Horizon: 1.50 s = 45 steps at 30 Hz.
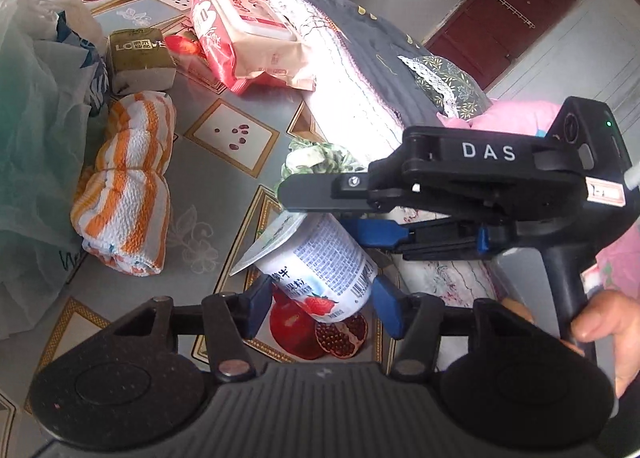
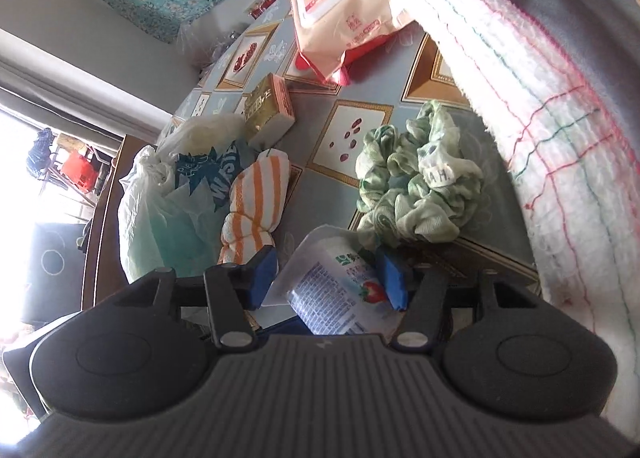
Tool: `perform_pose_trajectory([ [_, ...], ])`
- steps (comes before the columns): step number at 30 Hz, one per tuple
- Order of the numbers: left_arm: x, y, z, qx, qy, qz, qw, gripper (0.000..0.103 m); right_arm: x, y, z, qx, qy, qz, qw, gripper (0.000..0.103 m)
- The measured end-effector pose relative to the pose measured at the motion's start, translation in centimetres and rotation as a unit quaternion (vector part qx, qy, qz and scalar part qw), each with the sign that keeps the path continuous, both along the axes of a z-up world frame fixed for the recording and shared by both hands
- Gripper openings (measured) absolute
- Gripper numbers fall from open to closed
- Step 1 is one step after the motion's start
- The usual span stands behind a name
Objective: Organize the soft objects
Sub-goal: 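Lift the yogurt cup up with the right gripper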
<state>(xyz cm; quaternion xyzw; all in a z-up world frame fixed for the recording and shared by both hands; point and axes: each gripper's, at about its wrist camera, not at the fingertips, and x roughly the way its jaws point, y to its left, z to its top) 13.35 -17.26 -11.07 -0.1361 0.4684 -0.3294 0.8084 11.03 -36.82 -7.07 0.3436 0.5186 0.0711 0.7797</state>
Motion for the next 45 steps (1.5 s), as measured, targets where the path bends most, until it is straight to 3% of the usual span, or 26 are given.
perform_pose_trajectory([
  [2,-0.1,-0.1,0.1,0.004,-0.010,0.002,0.9999,0.057,-0.2,0.2,0.2,-0.004,-0.009,0.002,1.000,0.054],
  [5,-1.2,-0.2,1.6,0.044,-0.080,0.011,0.9958,0.054,-0.8,0.2,1.0,0.012,-0.041,0.011,0.999,0.048],
  [8,-2.3,0.2,3.7,0.058,-0.159,0.006,0.9856,0.051,-1.6,0.4,1.9,0.056,-0.082,0.026,0.995,0.039],
  [12,-3.8,-0.6,4.2,0.098,-0.225,-0.018,0.9692,0.052,-2.6,1.5,2.5,0.032,-0.106,0.043,0.993,0.037],
  [14,-4.2,-1.0,3.6,0.118,-0.224,-0.029,0.9670,0.050,-3.0,1.4,2.4,0.029,-0.100,0.036,0.994,0.037],
  [18,-4.0,-0.5,2.6,0.119,-0.185,-0.014,0.9754,0.051,-3.7,-0.4,2.3,0.044,-0.089,-0.007,0.995,0.039],
  [25,0.2,1.4,1.8,0.051,-0.057,0.028,0.9967,0.060,-1.2,-2.1,-0.7,0.107,-0.008,-0.055,0.993,0.041],
  [27,1.4,1.5,1.2,0.031,-0.019,0.031,0.9989,0.063,-0.3,-1.8,-1.7,0.111,0.019,-0.059,0.992,0.048],
  [31,2.5,1.3,0.7,0.014,0.006,0.033,0.9993,0.061,0.6,-1.3,-2.7,0.119,0.033,-0.067,0.990,0.055],
  [36,2.1,0.4,1.0,0.036,-0.026,0.028,0.9986,0.061,0.9,-1.4,-3.4,0.137,0.034,-0.077,0.987,0.057],
  [40,1.4,0.0,1.5,0.054,-0.068,0.018,0.9960,0.059,0.5,-1.4,-3.2,0.140,0.011,-0.068,0.988,0.055],
  [45,-0.7,-0.7,2.7,0.108,-0.168,-0.002,0.9799,0.052,-0.5,-1.2,-2.5,0.153,-0.030,-0.048,0.987,0.051],
])
